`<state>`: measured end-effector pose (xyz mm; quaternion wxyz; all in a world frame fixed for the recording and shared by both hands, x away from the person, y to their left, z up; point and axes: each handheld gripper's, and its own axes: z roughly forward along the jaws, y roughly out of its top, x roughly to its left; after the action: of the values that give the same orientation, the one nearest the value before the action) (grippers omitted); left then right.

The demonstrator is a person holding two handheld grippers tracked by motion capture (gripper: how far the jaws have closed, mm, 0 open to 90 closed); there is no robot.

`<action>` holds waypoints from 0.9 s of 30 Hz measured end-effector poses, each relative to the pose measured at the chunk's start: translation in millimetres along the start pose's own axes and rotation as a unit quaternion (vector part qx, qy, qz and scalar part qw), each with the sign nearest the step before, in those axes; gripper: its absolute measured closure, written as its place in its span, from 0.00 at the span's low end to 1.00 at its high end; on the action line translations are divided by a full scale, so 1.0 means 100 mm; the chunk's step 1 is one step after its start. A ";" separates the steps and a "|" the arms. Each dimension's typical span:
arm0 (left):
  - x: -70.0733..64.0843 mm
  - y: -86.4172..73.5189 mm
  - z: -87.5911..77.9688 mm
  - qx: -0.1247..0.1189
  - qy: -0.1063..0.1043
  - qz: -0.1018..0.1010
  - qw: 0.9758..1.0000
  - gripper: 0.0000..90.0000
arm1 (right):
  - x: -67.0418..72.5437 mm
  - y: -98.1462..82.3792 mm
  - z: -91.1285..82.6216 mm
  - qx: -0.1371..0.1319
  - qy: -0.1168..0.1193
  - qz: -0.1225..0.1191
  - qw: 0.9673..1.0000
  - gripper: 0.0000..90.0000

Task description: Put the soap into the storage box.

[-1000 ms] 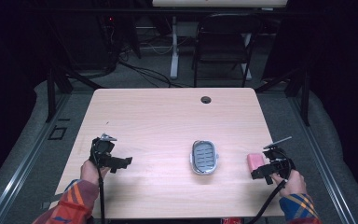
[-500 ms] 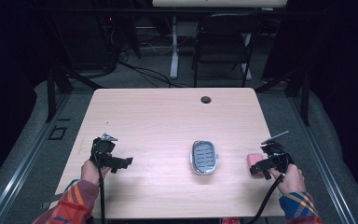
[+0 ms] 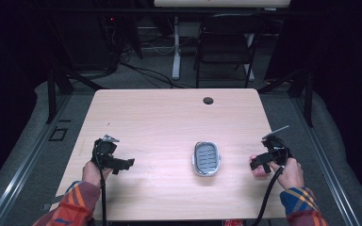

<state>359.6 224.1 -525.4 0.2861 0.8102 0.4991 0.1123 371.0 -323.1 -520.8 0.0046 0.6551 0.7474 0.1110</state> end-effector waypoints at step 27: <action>0.00 0.00 0.00 0.002 0.001 0.000 1.000 0.00 | 0.05 0.28 0.20 0.044 -0.013 0.008 0.999 0.12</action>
<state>359.5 224.3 -525.4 0.2837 0.8109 0.4994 0.1122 400.3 -311.6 -535.3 -0.0154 0.6622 0.7459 0.0693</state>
